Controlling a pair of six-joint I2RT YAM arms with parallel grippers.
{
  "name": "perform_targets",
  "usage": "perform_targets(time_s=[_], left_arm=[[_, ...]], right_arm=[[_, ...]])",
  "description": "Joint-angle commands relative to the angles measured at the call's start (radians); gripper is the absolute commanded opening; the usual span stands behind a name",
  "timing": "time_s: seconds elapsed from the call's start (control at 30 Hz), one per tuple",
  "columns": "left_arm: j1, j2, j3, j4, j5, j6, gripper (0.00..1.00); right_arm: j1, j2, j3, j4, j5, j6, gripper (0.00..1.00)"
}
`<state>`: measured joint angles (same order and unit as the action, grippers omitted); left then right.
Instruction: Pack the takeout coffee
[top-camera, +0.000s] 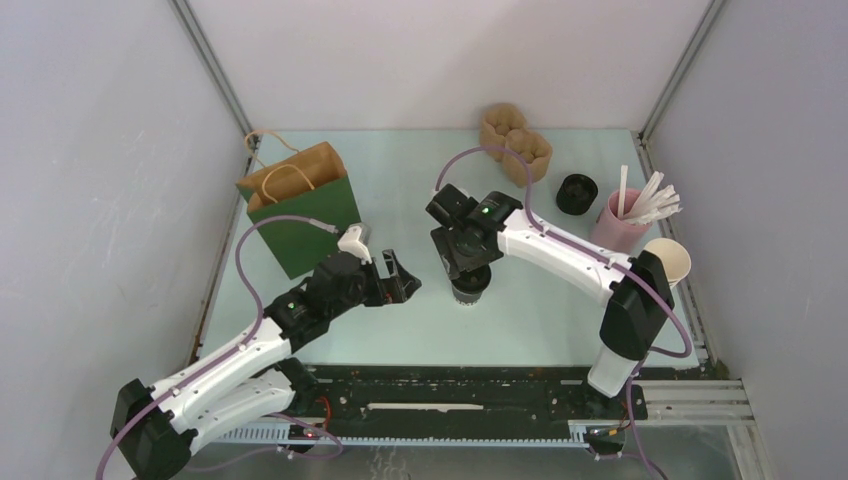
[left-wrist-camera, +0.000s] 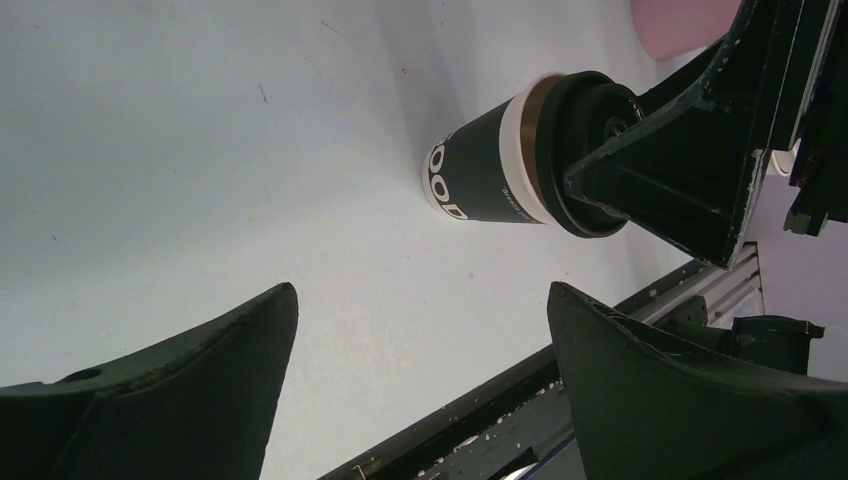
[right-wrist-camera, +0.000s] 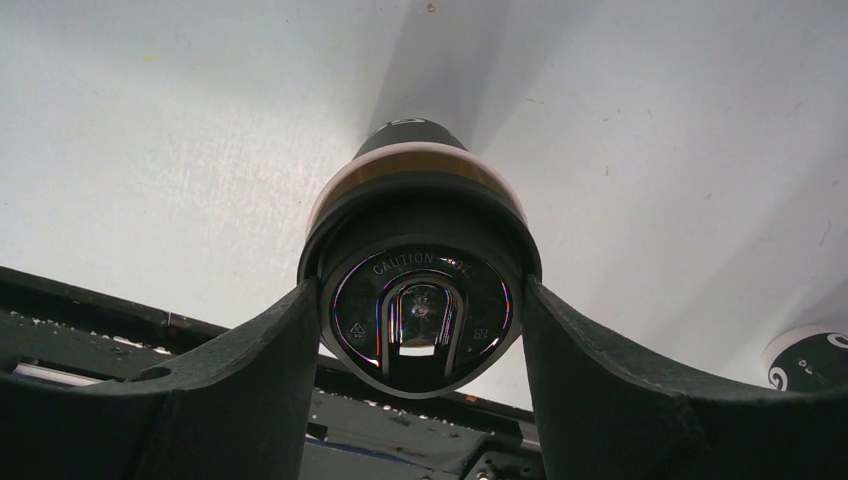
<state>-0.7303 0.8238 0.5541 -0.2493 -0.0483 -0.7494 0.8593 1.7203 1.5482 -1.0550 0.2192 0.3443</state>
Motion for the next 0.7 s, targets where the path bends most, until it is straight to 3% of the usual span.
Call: perform_targets(time_s=[0.0, 0.67], left_arm=[[0.006, -0.008, 0.001, 0.022, 0.007, 0.021, 1.00], [0.005, -0.005, -0.002, 0.023, 0.004, 0.024, 1.00]], right_arm=[[-0.008, 0.014, 0.029, 0.007, 0.008, -0.018, 0.63], [-0.010, 0.002, 0.044, 0.021, -0.007, -0.025, 0.63]])
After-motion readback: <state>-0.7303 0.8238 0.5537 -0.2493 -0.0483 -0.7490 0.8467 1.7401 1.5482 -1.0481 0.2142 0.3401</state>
